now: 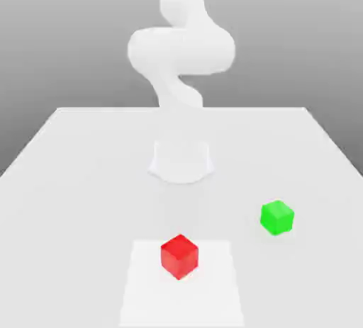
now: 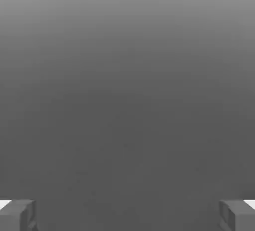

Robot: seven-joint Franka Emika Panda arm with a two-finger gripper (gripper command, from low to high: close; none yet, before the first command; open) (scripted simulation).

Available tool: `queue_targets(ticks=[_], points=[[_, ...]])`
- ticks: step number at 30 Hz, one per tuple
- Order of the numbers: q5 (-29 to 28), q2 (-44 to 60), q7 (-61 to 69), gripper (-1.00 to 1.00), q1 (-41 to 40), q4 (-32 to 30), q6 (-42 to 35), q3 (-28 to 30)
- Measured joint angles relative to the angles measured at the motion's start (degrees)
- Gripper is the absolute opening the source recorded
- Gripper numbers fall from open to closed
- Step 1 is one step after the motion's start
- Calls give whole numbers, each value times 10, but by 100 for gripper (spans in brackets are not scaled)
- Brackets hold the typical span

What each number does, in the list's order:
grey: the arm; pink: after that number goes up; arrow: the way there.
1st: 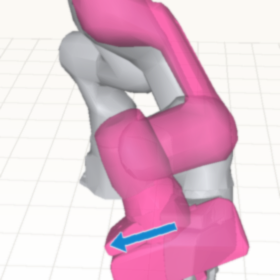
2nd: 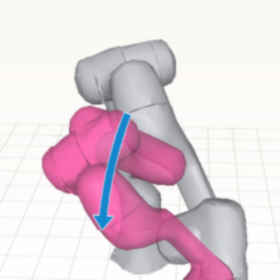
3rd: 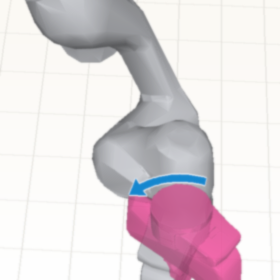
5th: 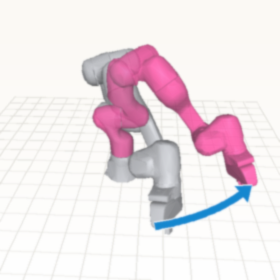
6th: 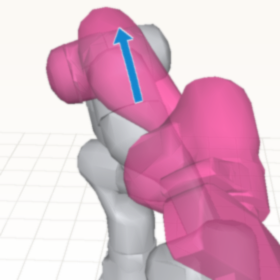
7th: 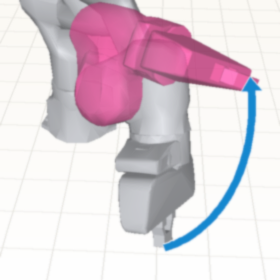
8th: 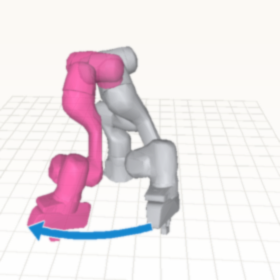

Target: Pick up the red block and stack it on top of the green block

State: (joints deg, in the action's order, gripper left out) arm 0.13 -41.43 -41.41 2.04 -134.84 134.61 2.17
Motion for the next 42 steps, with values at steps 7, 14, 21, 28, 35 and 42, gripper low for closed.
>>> queue_targets(ticks=[7,14,21,28,35,42], points=[[11,147,150,0,56,-96,93,59],[17,301,302,0,93,-195,189,94],[20,445,405,0,93,-255,291,91],[78,542,449,-100,50,-243,371,34],[59,515,435,-100,58,-246,348,47],[11,391,432,-100,75,-274,251,28]])
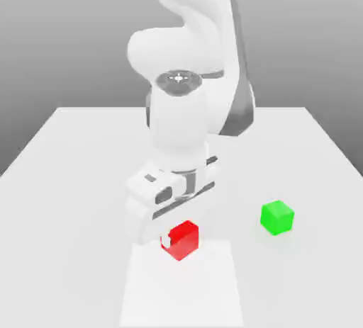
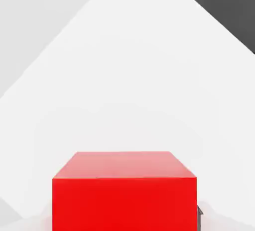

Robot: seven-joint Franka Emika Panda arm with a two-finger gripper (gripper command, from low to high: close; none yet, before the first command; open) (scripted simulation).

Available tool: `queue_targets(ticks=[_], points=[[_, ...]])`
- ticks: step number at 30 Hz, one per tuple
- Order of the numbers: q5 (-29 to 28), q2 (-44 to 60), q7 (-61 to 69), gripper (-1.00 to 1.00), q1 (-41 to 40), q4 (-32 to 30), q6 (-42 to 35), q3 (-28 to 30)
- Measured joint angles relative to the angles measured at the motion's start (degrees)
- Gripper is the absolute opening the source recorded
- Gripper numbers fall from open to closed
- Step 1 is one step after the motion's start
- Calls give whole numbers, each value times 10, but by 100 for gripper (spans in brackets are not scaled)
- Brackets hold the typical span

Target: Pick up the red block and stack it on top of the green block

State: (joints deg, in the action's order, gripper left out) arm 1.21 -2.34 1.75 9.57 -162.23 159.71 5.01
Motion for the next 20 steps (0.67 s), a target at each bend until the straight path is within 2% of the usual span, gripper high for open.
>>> queue_targets(ticks=[10,12,17,18,20], points=[[33,-122,227,-100,212,-72,-51,-101],[32,-106,260,-100,246,-79,-26,-118],[6,-9,255,-100,248,-78,70,-129],[-4,9,248,100,246,-77,87,-127],[-4,9,248,100,246,-77,87,-127]])
